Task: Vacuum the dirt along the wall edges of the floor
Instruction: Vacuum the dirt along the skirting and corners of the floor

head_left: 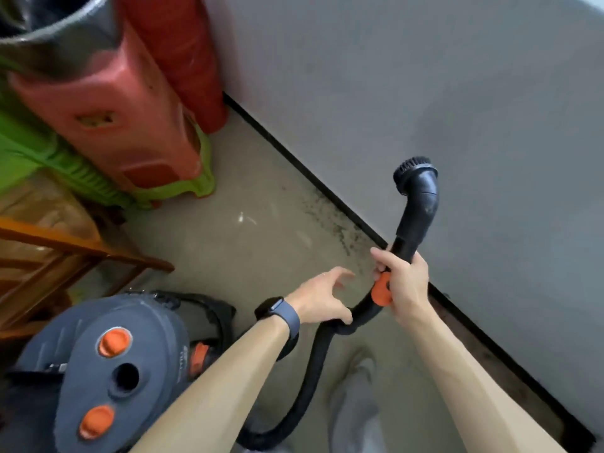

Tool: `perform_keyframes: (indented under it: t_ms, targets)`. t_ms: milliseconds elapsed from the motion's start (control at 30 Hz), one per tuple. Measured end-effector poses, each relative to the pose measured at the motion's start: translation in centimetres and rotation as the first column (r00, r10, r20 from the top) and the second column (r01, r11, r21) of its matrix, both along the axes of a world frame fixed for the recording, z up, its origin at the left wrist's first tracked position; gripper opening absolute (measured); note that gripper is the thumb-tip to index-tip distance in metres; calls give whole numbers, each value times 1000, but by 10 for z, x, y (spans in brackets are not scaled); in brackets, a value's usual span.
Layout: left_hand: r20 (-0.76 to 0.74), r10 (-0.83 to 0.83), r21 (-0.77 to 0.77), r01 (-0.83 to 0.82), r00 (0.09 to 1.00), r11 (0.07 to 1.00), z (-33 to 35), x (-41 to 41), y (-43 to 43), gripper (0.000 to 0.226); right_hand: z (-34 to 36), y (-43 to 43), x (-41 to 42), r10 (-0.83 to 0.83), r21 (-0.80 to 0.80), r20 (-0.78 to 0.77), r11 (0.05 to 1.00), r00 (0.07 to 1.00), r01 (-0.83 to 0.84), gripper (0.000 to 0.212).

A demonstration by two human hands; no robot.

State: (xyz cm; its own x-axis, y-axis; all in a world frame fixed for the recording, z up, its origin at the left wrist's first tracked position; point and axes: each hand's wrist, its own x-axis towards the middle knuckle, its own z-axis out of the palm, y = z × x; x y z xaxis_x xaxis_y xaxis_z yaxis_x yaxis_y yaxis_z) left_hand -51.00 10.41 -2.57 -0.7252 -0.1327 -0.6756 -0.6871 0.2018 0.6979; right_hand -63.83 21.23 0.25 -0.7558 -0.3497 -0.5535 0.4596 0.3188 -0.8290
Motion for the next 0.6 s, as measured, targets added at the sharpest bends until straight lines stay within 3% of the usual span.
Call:
perform_keyframes:
  t_ms: [67, 167, 267, 433, 600]
  targets:
    - [58, -114, 22, 113, 992, 993, -18, -30, 22, 81, -7, 3, -27, -30, -73, 151, 997, 988, 41, 27]
    - [194, -163, -177, 198, 967, 964, -47, -66, 40, 42, -21, 4, -69, 3, -124, 311, 992, 950, 37, 28]
    - [293, -125, -307, 217, 948, 927, -67, -94, 47, 32, -44, 2, -108, 25, -116, 379, 993, 925, 20, 28]
    - [347, -109, -299, 221, 931, 928, -86, -111, 32, 26, -86, -16, -155, 22, -137, 495, 989, 868, 54, 33]
    - [473, -26, -278, 177, 880, 944, -102, -82, 9, 28, -126, -48, -132, 16, -71, 603, 997, 797, 34, 24]
